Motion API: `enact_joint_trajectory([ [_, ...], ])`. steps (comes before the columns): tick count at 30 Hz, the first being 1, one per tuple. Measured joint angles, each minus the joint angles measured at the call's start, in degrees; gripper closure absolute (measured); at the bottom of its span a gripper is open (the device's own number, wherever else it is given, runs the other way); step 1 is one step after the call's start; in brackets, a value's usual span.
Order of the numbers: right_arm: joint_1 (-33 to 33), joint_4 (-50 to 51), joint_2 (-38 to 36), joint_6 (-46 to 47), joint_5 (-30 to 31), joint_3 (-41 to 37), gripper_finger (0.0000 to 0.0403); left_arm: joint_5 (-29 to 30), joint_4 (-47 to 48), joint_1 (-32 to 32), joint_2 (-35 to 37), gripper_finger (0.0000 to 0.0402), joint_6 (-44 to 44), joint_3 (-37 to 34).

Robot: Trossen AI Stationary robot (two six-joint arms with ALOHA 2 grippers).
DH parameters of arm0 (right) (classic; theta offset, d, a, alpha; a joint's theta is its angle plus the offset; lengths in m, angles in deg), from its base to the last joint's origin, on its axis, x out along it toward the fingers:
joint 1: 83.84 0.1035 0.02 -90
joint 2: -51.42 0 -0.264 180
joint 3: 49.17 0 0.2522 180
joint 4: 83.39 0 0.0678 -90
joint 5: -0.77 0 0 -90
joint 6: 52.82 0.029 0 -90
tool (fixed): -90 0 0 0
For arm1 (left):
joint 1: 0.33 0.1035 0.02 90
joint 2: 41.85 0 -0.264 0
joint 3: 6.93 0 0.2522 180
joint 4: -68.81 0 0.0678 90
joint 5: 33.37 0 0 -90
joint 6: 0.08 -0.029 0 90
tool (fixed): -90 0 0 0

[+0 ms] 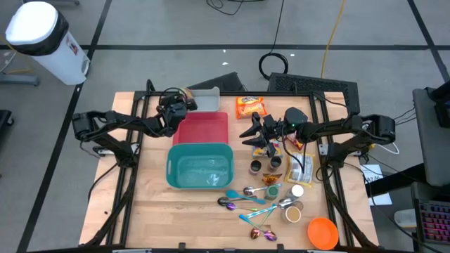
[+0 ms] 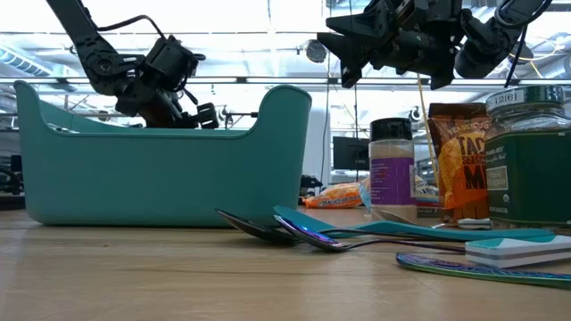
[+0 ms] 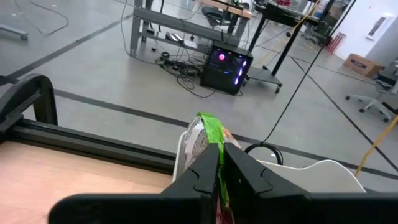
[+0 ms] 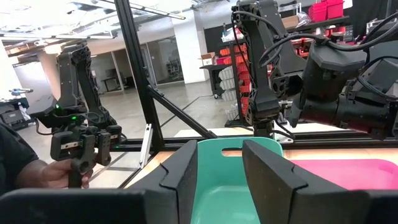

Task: Pick & Place Food Item
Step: Put the green noodle pack into the gray bin

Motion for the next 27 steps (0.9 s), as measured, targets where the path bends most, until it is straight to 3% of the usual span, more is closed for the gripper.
enact_joint_trajectory([
  [6,0.00,0.00,0.00,0.02,0.00,-0.01,0.0284,0.08,0.00,0.00,0.00,0.0373,1.06,0.00],
  [12,0.01,0.01,0.00,0.02,-0.19,-0.02,0.0284,0.48,0.00,0.02,0.00,0.0373,-6.22,0.00],
  [17,0.00,0.02,0.00,0.02,-0.20,-0.02,0.0284,0.51,-0.14,0.00,0.26,0.0369,-6.96,0.00],
  [27,0.01,0.50,0.00,0.02,-0.20,-0.02,0.0284,2.21,-0.26,-0.96,4.95,0.0302,-16.92,-0.04],
])
